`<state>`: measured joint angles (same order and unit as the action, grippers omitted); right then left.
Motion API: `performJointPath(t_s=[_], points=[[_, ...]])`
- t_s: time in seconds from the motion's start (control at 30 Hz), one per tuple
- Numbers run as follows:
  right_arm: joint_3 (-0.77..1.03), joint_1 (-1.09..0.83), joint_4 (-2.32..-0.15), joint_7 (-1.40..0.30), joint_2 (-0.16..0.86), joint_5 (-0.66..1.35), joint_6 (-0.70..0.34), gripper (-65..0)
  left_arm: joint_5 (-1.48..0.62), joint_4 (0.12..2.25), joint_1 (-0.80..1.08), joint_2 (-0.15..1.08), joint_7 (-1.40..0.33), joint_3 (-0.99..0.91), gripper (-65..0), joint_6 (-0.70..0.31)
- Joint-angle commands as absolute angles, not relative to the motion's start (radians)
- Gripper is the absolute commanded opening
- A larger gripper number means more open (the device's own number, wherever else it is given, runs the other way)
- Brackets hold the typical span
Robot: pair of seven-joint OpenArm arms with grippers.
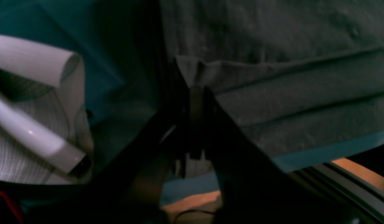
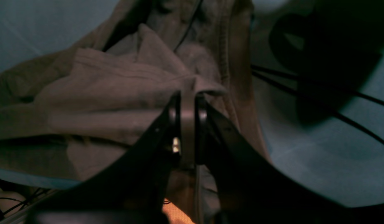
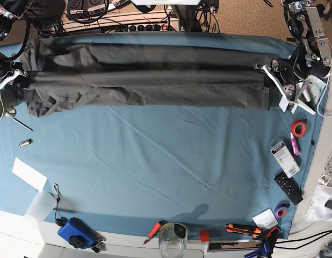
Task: Fold the T-shirt properly
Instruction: 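Lower the folded hem onto the shirt and release both grippers, then grasp the end of the folded strip with the left gripper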
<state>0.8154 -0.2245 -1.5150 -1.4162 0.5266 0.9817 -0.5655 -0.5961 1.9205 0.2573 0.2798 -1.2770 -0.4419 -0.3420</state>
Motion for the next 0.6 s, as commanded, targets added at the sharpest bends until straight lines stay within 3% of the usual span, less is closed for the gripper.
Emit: performJointPath(t_s=[0.0,0.1,0.23,0.3,0.57], points=[[0.827,-0.219,-1.532,-1.396,0.557,0.991,-0.562,-65.0,-0.599,1.937,0.255,0.291,-1.264,-0.450,-65.0,-0.352],[0.827,-0.219,-1.532,-1.396,0.557,0.991,-0.566,-63.4,-0.599,1.937,0.255,0.291,-1.264,-0.450,-63.5,-0.364],[0.827,-0.219,-1.532,-1.396,0.557,0.999,-0.568,-45.1,-0.599,1.937,0.255,0.291,-1.263,-0.450,-43.3,-0.364],[0.827,-0.219,-1.532,-1.396,0.557,0.998,-0.568,-41.0,-0.599,1.937,0.255,0.291,-1.263,-0.450,-37.5,-0.364],[0.834,-0.214,-1.532,-1.396,0.559,1.058,-0.564,-40.9,-0.599,1.970,0.255,0.291,-1.254,-0.450,-35.7,-0.364]])
